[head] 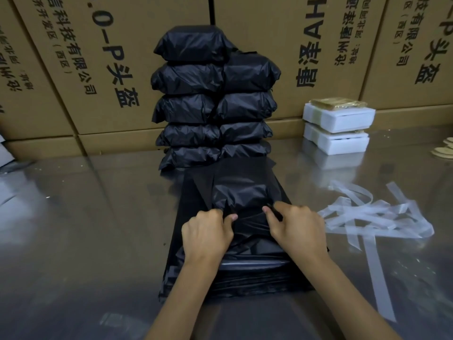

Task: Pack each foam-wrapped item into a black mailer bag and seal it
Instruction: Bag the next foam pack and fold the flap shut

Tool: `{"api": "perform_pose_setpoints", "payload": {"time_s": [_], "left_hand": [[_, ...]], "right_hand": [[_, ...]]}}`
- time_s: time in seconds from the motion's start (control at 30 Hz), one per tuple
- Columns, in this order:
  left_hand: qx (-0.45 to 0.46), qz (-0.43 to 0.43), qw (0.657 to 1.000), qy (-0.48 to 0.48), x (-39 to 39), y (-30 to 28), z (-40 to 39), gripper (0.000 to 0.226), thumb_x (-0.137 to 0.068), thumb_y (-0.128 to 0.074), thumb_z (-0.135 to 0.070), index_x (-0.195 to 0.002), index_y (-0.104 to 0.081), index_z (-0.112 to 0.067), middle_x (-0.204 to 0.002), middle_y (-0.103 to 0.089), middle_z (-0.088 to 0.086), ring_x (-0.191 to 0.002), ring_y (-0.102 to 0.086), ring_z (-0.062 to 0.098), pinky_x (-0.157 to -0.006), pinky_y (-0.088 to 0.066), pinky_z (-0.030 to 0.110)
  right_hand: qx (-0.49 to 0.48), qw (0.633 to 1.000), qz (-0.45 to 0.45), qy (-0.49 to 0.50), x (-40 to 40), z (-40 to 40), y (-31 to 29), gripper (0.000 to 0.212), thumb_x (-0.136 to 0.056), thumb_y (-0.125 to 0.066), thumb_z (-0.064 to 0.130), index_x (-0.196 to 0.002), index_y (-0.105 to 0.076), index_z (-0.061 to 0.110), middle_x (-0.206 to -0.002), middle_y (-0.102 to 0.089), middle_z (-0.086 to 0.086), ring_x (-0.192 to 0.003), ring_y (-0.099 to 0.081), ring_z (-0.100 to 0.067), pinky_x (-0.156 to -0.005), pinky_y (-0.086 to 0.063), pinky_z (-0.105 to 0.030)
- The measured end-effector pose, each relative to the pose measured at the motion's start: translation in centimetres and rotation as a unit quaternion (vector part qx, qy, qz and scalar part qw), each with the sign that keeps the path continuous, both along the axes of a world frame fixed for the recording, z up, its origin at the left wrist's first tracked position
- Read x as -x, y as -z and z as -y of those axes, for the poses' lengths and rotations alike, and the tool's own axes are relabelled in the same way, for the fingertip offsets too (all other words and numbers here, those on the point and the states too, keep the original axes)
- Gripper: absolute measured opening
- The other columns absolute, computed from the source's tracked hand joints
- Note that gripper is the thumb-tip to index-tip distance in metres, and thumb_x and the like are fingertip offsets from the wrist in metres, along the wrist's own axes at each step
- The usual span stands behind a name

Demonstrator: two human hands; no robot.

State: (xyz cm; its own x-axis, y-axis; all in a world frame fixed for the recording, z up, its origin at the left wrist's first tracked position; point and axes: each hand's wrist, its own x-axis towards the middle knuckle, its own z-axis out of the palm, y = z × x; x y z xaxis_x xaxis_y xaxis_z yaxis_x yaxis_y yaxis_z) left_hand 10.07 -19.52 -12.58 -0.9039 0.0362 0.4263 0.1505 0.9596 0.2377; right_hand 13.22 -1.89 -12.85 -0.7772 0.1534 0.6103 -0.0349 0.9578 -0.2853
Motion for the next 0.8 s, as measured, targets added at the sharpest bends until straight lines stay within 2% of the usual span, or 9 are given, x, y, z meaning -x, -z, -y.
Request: {"api": "perform_pose_setpoints", "payload": {"time_s": [0.07,0.13,0.2,0.27,0.37,0.5,0.6,0.7,0.8], "left_hand": [[-0.005,0.054,0.998,0.007,0.0,0.0,0.0,0.053,-0.091,-0.054,-0.065,-0.062,-0.042,-0.022,-0.068,-0.055,-0.003,-0.075,-0.065,0.025,-0.059,-0.037,0.031],[-0.008,0.098,0.995,0.003,-0.1,-0.2,0.3,0.052,-0.086,-0.057,-0.07,-0.069,-0.051,-0.022,-0.072,-0.055,-0.004,-0.08,-0.064,0.023,-0.061,-0.039,0.031],[-0.008,0.153,0.988,-0.01,-0.5,-0.5,1.2,0.056,-0.08,-0.058,-0.077,-0.088,-0.06,-0.022,-0.087,-0.063,-0.003,-0.091,-0.065,0.024,-0.065,-0.04,0.031],[0.0,0.22,0.975,-0.028,-1.1,-1.0,2.3,0.074,-0.074,-0.055,-0.084,-0.115,-0.058,-0.023,-0.111,-0.066,0.0,-0.106,-0.064,0.025,-0.072,-0.042,0.032],[0.048,0.326,0.942,-0.057,-1.8,-1.7,2.9,0.11,-0.071,-0.049,-0.09,-0.15,-0.027,-0.017,-0.134,-0.059,0.001,-0.119,-0.06,0.022,-0.076,-0.041,0.03],[0.057,0.402,0.913,-0.038,-2.6,-2.9,2.5,0.129,-0.07,-0.053,-0.088,-0.157,0.008,-0.015,-0.153,-0.039,0.005,-0.134,-0.047,0.024,-0.095,-0.043,0.035],[0.015,0.392,0.92,-0.01,-2.1,-4.6,3.8,0.131,-0.064,-0.063,-0.086,-0.159,0.002,-0.022,-0.163,-0.014,0.01,-0.148,-0.024,0.031,-0.114,-0.035,0.046],[-0.062,0.303,0.951,0.021,1.0,-7.2,3.7,0.129,-0.061,-0.061,-0.089,-0.159,-0.011,-0.022,-0.164,-0.017,0.008,-0.149,-0.021,0.032,-0.116,-0.032,0.05],[-0.237,0.165,0.947,0.137,4.3,-8.3,0.2,0.102,-0.079,-0.065,-0.071,-0.156,-0.028,-0.016,-0.162,-0.026,0.004,-0.148,-0.027,0.024,-0.118,-0.031,0.042]], "right_hand": [[0.002,0.997,0.074,0.005,0.0,-0.4,0.5,0.054,-0.093,-0.066,0.042,-0.057,-0.03,0.023,-0.047,-0.035,0.01,-0.047,-0.044,-0.024,-0.044,-0.016,-0.025],[0.038,0.993,0.116,-0.007,-0.1,-0.9,0.7,0.052,-0.092,-0.064,0.047,-0.059,-0.032,0.024,-0.051,-0.039,0.009,-0.053,-0.042,-0.019,-0.047,-0.026,-0.03],[0.079,0.985,0.152,-0.022,-0.4,-1.5,0.3,0.048,-0.087,-0.068,0.053,-0.064,-0.04,0.023,-0.058,-0.048,0.008,-0.058,-0.048,-0.015,-0.05,-0.032,-0.031],[0.117,0.97,0.214,-0.018,-0.9,-2.1,-0.2,0.045,-0.082,-0.072,0.059,-0.071,-0.046,0.024,-0.07,-0.056,0.009,-0.071,-0.056,-0.017,-0.056,-0.038,-0.031],[0.125,0.939,0.32,0.006,-2.0,-2.5,-0.5,0.051,-0.077,-0.073,0.067,-0.08,-0.043,0.025,-0.085,-0.056,0.007,-0.086,-0.058,-0.02,-0.068,-0.045,-0.034],[0.134,0.917,0.376,0.005,-4.0,-3.1,-1.1,0.066,-0.068,-0.076,0.073,-0.101,-0.044,0.025,-0.1,-0.055,0.006,-0.099,-0.059,-0.02,-0.081,-0.049,-0.034],[0.15,0.927,0.344,-0.023,-4.5,-4.2,-3.3,0.082,-0.057,-0.077,0.079,-0.113,-0.042,0.029,-0.103,-0.058,0.009,-0.101,-0.059,-0.019,-0.084,-0.051,-0.035],[0.142,0.962,0.223,-0.068,-2.8,-3.9,-5.7,0.103,-0.062,-0.068,0.084,-0.141,-0.035,0.027,-0.14,-0.053,0.0,-0.129,-0.05,-0.026,-0.097,-0.045,-0.037],[0.221,0.956,0.126,-0.146,1.4,-1.8,-7.2,0.094,-0.082,-0.052,0.08,-0.154,-0.027,0.024,-0.158,-0.037,0.0,-0.145,-0.034,-0.021,-0.111,-0.036,-0.036]]}}
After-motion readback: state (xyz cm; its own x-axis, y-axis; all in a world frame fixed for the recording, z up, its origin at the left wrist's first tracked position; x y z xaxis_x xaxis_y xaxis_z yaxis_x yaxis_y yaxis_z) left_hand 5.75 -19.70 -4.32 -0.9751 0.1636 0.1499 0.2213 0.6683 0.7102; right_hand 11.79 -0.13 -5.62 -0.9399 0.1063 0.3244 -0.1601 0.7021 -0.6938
